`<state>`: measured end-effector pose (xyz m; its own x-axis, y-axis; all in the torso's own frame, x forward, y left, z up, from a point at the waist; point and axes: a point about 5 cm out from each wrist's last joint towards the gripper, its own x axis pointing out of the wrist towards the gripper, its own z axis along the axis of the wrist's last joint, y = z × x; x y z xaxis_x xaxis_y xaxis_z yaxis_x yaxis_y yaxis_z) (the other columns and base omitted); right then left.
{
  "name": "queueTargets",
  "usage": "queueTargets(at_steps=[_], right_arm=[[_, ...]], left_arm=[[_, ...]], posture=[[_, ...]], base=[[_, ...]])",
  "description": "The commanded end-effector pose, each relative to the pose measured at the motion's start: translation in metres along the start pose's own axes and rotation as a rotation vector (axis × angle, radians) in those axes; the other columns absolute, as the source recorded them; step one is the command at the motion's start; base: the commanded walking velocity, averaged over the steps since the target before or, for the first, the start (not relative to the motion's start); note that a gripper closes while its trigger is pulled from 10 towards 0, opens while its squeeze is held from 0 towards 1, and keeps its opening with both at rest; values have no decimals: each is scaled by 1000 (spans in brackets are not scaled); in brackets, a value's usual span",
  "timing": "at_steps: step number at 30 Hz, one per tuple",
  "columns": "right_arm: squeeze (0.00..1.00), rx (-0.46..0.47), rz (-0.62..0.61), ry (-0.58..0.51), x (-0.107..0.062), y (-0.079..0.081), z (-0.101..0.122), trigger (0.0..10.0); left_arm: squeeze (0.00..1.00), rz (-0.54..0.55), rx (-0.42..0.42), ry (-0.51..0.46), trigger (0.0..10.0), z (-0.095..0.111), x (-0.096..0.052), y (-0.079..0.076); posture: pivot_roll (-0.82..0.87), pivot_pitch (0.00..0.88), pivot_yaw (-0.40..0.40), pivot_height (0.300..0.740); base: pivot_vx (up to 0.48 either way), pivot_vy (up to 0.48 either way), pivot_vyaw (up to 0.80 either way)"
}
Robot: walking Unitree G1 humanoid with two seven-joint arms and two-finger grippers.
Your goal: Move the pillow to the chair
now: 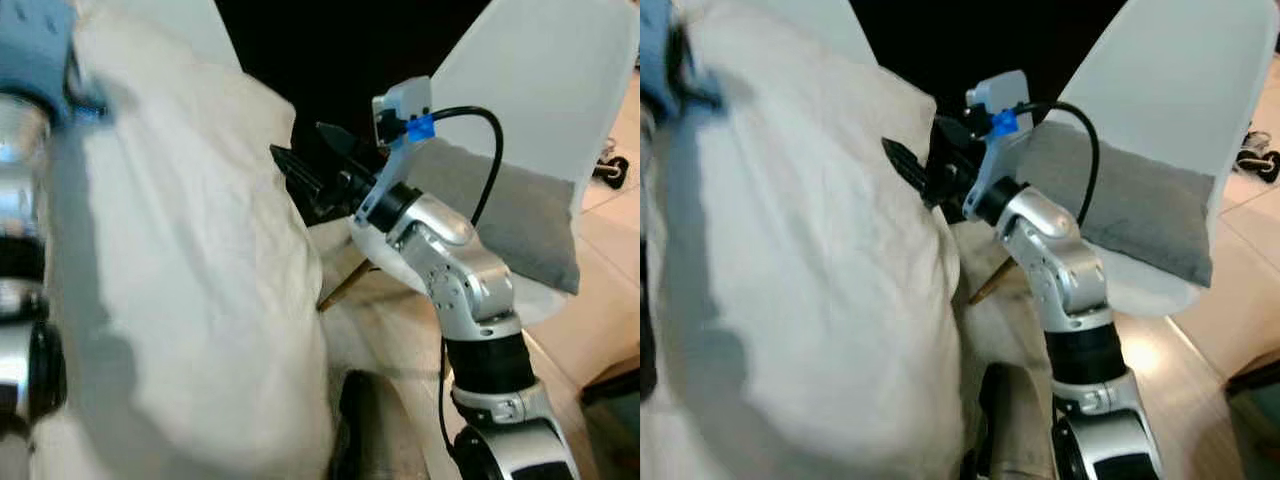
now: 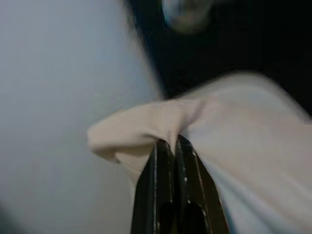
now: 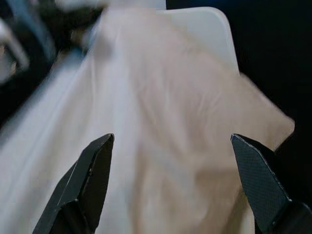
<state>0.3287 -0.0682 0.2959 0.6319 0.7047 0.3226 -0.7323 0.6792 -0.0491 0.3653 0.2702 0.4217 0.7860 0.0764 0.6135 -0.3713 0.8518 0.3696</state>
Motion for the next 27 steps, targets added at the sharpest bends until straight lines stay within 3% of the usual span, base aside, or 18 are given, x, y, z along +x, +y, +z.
queueTargets(at_steps=[1, 2, 3, 5, 8, 10, 11, 12, 13, 15, 16, 17, 18, 20, 22, 24, 26, 27], right_arm=[[0, 10, -6, -24, -1, -2, 5, 10000], [0, 10, -6, -24, -1, -2, 5, 10000], [0, 9, -14, -30, -1, -2, 6, 10000], [0, 11, -24, -34, -1, -3, 7, 10000], [0, 13, -31, -36, -2, -3, 7, 10000], [0, 14, -38, -31, -3, -2, 6, 10000], [0, 13, -39, -28, -3, -2, 6, 10000], [0, 13, -39, -28, -3, -2, 6, 10000], [0, 9, -40, -22, -4, -3, 6, 10000], [0, 8, -41, -21, -4, -3, 6, 10000], [0, 6, -43, -16, -5, -5, 6, 10000], [0, 6, -43, -16, -5, -5, 6, 10000], [0, 4, -44, -13, -6, -5, 6, 10000], [0, 1, -45, -6, -7, -6, 6, 10000], [0, 0, -44, -4, -7, -6, 6, 10000], [0, 3, -40, -3, -7, -5, 5, 10000], [0, 6, -36, 1, -7, -3, 3, 10000], [0, 8, -34, 3, -6, -2, 2, 10000]], left_arm=[[0, 43, 60, -168, 10000, 40, 13, 18], [0, 43, 60, -168, 10000, 40, 13, 18], [0, 51, 71, -220, 10000, 60, 21, 19], [0, 60, 62, -267, 10000, 78, 27, 22], [0, 61, 26, -292, 10000, 89, 30, 23], [0, -49, -99, -284, 10000, 82, 31, 1], [0, -180, -148, -261, 10000, 68, 27, -25], [0, -180, -148, -261, 10000, 68, 27, -25], [0, -365, -203, -229, 10000, 47, 17, -63], [0, -407, -214, -223, 10000, 42, 15, -71], [0, -482, -208, -179, 10000, 26, 7, -91], [0, -482, -208, -179, 10000, 26, 7, -91], [0, -537, -204, -148, 10000, 15, 0, -105], [0, -607, -144, -49, 10000, -15, -18, -128], [0, -607, -119, -22, 10000, -22, -21, -131], [0, -563, -2, 65, 10000, -43, -28, -128], [0, -495, 135, 158, 10000, -64, -32, -112], [106, -467, 220, 179, 10000, -70, -34, -104]], posture=[[-11, 180, -96, 376], [-11, 180, -96, 376], [-15, 182, -94, 376], [-14, 185, -92, 376], [-13, 187, -93, 376], [-33, 197, -96, 376], [-36, 197, -97, 376], [-36, 197, -97, 376], [-40, 199, -101, 376], [-40, 199, -101, 376], [-47, 201, -105, 376], [-47, 201, -105, 376], [-48, 201, -106, 376], [-49, 201, -106, 376], [-49, 199, -105, 376], [-48, 197, -106, 376], [-45, 194, -107, 376], [-43, 190, -110, 376]], base=[[0, 0, 0], [0, 0, 0], [0, 0, 0], [0, 0, 0], [0, 0, 0], [0, 0, 0], [0, 0, 0], [0, 0, 0], [0, 0, 0], [0, 0, 0], [0, 0, 0], [0, 0, 0], [0, 0, 0], [0, 0, 0], [0, 0, 0], [0, 0, 0], [0, 0, 0], [0, 0, 0]])
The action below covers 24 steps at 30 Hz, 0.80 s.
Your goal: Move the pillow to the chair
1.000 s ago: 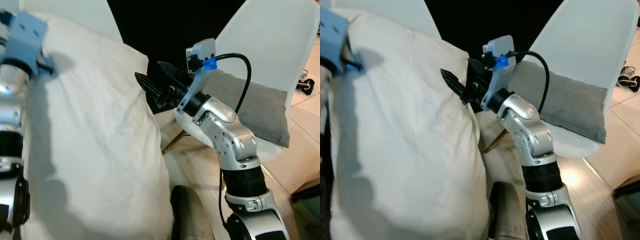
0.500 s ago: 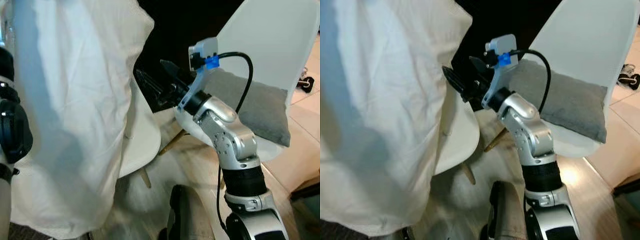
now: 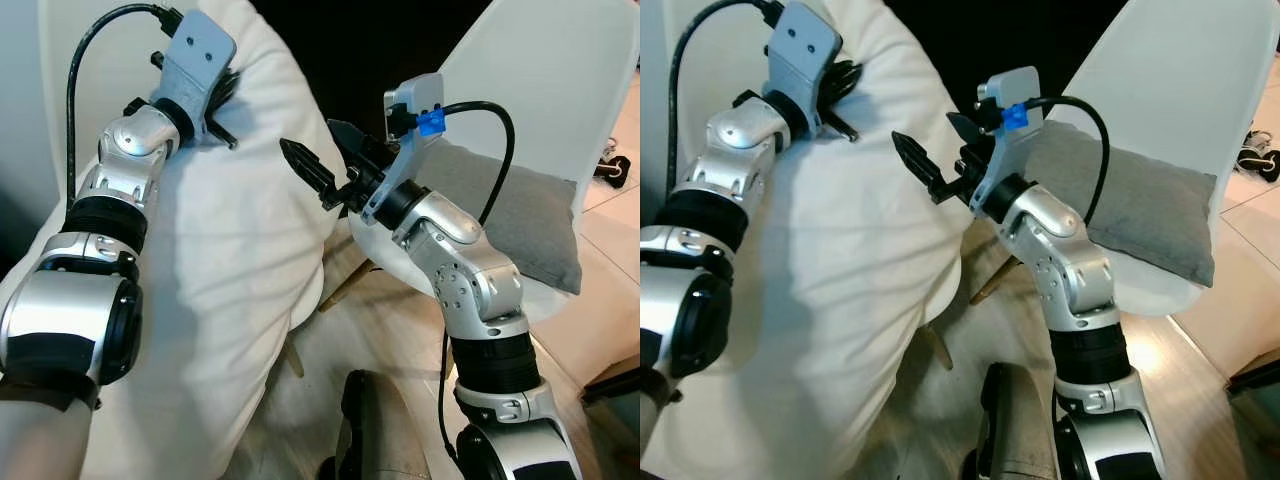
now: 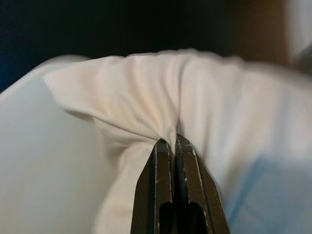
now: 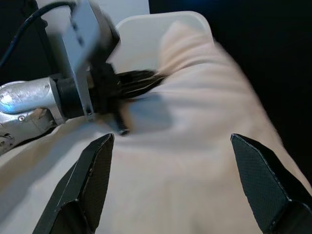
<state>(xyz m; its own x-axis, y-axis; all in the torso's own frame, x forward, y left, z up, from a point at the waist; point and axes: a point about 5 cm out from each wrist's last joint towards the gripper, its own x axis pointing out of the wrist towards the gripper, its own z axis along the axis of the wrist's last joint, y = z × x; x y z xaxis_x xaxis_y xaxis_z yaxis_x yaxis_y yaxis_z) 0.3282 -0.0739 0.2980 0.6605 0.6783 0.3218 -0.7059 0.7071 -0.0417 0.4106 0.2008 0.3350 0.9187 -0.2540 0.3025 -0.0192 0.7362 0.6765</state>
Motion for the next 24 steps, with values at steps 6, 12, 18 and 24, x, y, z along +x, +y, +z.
queueTargets(at_steps=[6, 12, 18, 24], right_arm=[[0, 14, 12, 2, -2, 2, -2, 10000], [0, 15, 16, 0, 0, 2, -1, 10000], [0, 14, 17, -2, 1, 2, -1, 10000], [0, 11, 15, 0, 1, 1, -1, 10000]], left_arm=[[1000, 37, 297, 218, 10000, -44, -24, 18], [1000, 74, 407, 257, 10000, -51, -33, 37], [1000, 266, -9, 192, 10000, -31, -32, 63], [1000, 311, -341, 105, 10000, -8, -44, 45]], posture=[[-38, 182, -114, 376], [-34, 179, -116, 376], [-29, 180, -113, 376], [-18, 180, -112, 376]], base=[[0, 0, 0], [0, 0, 0], [0, 0, 0], [0, 0, 0]])
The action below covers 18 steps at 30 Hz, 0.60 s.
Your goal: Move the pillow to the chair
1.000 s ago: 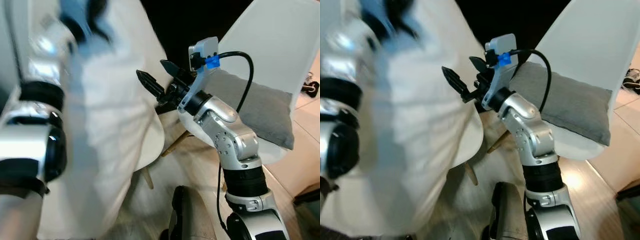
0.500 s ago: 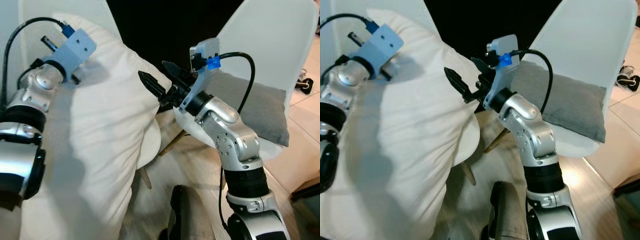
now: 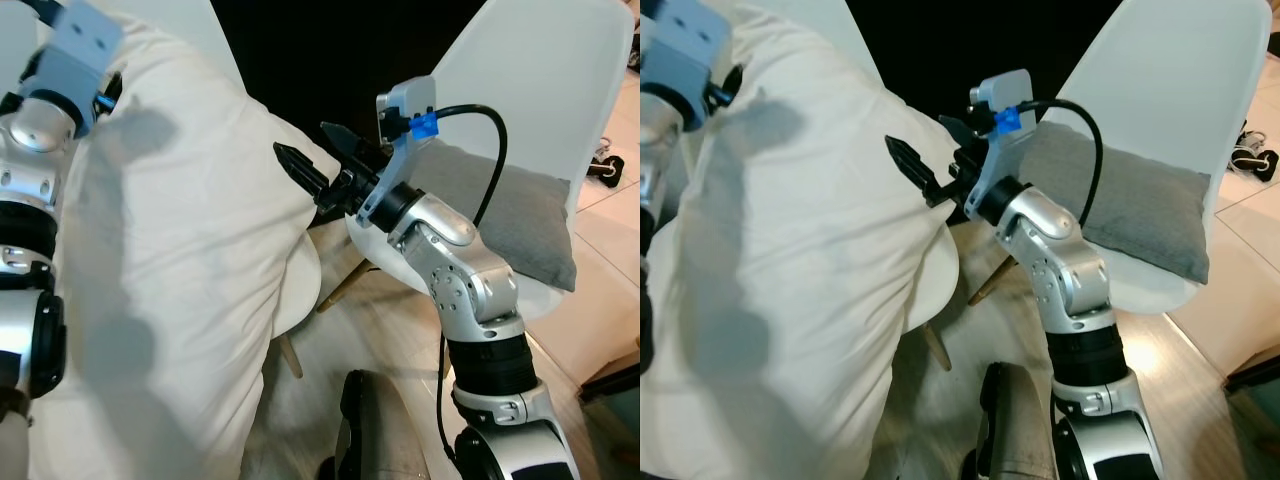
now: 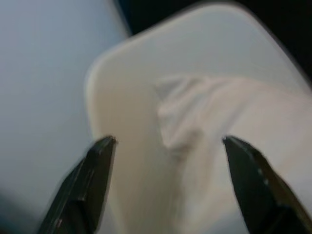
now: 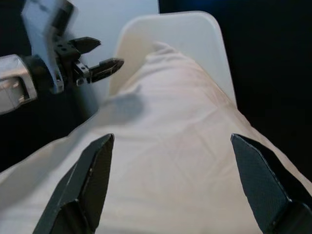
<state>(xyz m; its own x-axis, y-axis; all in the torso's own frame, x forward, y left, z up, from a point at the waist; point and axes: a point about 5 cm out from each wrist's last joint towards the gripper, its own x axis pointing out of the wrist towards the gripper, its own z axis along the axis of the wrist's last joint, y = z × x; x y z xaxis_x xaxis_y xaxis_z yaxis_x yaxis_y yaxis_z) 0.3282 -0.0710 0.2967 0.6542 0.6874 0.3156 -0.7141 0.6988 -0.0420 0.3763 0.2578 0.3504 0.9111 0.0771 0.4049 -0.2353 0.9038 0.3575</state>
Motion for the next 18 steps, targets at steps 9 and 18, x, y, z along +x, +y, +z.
queueTargets(at_steps=[9, 18], right_arm=[[0, -7, 1, 18, -3, -7, -5, 10000], [0, -10, -12, 36, -4, -11, -15, 10000]], left_arm=[[1000, 54, -333, 139, 10000, 4, -117, -62], [0, 319, 81, 193, 10000, 23, -172, 4]], posture=[[23, 176, -98, 376], [92, 158, -74, 376]], base=[[0, 0, 0], [0, 0, 0]])
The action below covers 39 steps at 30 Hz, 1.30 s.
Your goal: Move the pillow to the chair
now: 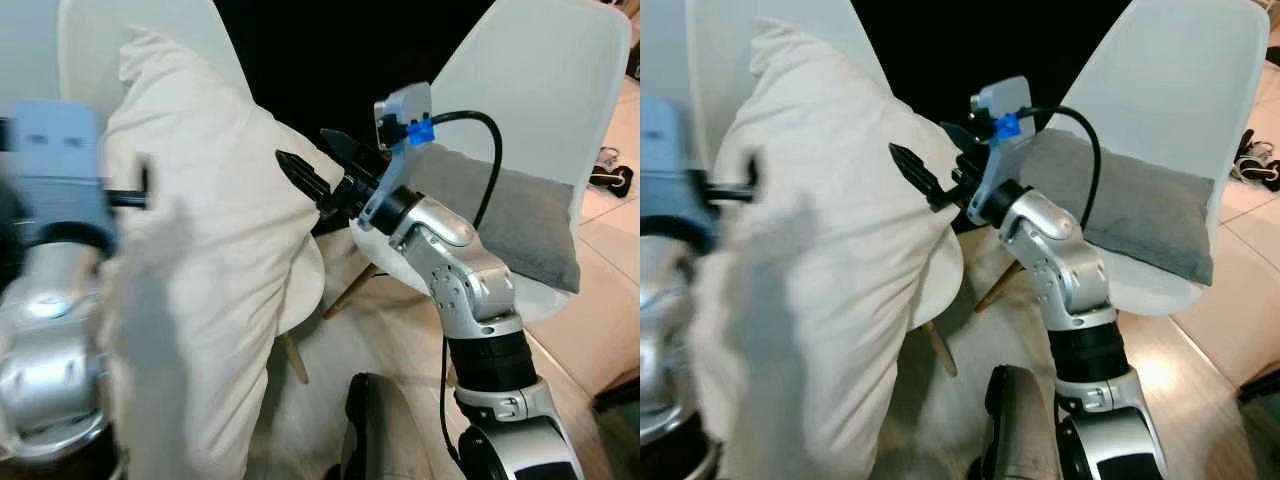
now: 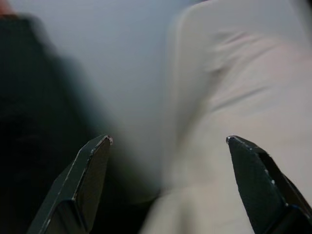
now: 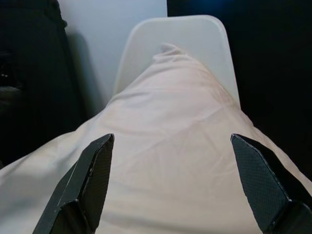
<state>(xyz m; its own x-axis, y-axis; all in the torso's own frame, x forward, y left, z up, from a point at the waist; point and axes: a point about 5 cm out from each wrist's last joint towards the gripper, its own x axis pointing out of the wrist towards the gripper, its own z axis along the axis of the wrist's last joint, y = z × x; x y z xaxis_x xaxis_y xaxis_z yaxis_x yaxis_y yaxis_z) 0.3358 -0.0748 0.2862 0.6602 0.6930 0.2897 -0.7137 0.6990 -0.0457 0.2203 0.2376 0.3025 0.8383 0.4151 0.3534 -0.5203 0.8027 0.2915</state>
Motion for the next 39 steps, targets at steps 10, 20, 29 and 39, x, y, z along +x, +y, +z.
queueTargets(at_steps=[10, 20, 29, 39], right_arm=[[0, -16, -80, 112, -13, -17, -34, 10000], [0, -38, -122, 163, -21, -31, -46, 10000], [0, -48, -118, 156, -19, -33, -43, 10000], [0, -72, -120, 158, -22, -39, -37, 10000]], left_arm=[[0, 117, 368, 221, 10000, -43, -58, 62], [0, 273, 124, 427, 10000, -77, -82, 82], [0, 69, -490, 493, 10000, -142, -84, 31], [0, 19, -556, 543, 10000, -176, -97, 21]], posture=[[136, 151, -78, 376], [146, 137, -104, 376], [116, 127, -124, 376], [74, 127, -155, 376]], base=[[0, 0, 0], [0, 0, 0], [0, 0, 0], [0, 0, 0]])
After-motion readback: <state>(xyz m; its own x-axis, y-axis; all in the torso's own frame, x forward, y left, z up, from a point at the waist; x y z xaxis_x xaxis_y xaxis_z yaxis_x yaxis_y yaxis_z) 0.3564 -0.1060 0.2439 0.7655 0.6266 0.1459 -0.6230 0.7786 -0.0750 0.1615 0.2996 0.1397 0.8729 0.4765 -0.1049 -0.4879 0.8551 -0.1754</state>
